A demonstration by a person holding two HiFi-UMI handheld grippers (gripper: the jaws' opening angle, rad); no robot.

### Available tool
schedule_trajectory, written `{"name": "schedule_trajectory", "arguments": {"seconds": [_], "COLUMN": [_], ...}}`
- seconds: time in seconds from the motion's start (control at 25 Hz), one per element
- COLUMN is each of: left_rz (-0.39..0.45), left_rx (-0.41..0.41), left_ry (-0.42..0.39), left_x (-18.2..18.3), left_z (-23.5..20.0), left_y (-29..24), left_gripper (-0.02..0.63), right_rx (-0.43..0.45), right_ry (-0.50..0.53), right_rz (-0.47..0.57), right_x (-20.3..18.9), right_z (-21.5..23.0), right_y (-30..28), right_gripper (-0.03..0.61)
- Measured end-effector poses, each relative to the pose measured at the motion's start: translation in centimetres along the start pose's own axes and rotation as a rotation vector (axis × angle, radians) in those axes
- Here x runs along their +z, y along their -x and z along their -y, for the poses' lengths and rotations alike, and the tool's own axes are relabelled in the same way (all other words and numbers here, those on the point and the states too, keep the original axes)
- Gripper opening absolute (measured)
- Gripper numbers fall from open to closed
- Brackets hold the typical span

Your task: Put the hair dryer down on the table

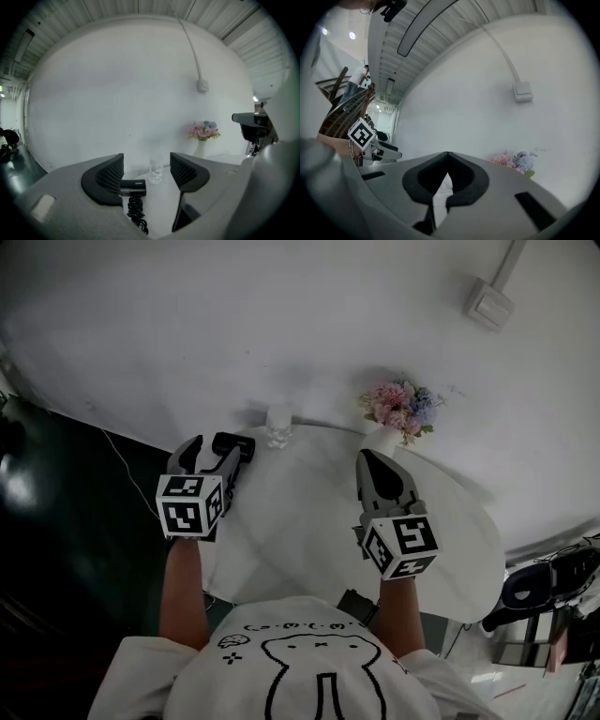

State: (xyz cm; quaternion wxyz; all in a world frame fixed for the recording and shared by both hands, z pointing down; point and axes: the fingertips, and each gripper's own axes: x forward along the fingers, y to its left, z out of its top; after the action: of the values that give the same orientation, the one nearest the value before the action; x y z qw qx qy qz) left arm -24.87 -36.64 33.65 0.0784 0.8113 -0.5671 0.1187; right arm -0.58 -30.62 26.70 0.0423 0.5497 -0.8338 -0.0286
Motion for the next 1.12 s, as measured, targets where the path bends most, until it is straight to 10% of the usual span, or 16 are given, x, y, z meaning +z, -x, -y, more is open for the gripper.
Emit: {"name": "schedule_trajectory", "arguments": {"seconds": [0.28, 0.68, 1.12], "left_rz": [0.191, 0.4, 0.474], "left_rx": [0.0, 0.053, -0.002], "left_ry": [-0.1, -0.196, -0.24], "left_x": [5.4, 11.1, 12.9], "left_z": [0.7, 1.8, 2.9], "left_y": [3.1, 7.0, 8.9], "left_gripper": [0.286, 0.029, 0.019], "right_rx": [-0.013, -0.029, -0.067], "right_ry": [0.042, 0.082, 0.105], "right_rz": [0.034, 0.088, 0.124], "right_x": [1.9, 4.3, 5.7], "right_z": [0.4, 0.2, 0.3], "right_y": [0.1, 1.0, 2.0], "right_gripper": [-0.003, -0.003, -0.003]}}
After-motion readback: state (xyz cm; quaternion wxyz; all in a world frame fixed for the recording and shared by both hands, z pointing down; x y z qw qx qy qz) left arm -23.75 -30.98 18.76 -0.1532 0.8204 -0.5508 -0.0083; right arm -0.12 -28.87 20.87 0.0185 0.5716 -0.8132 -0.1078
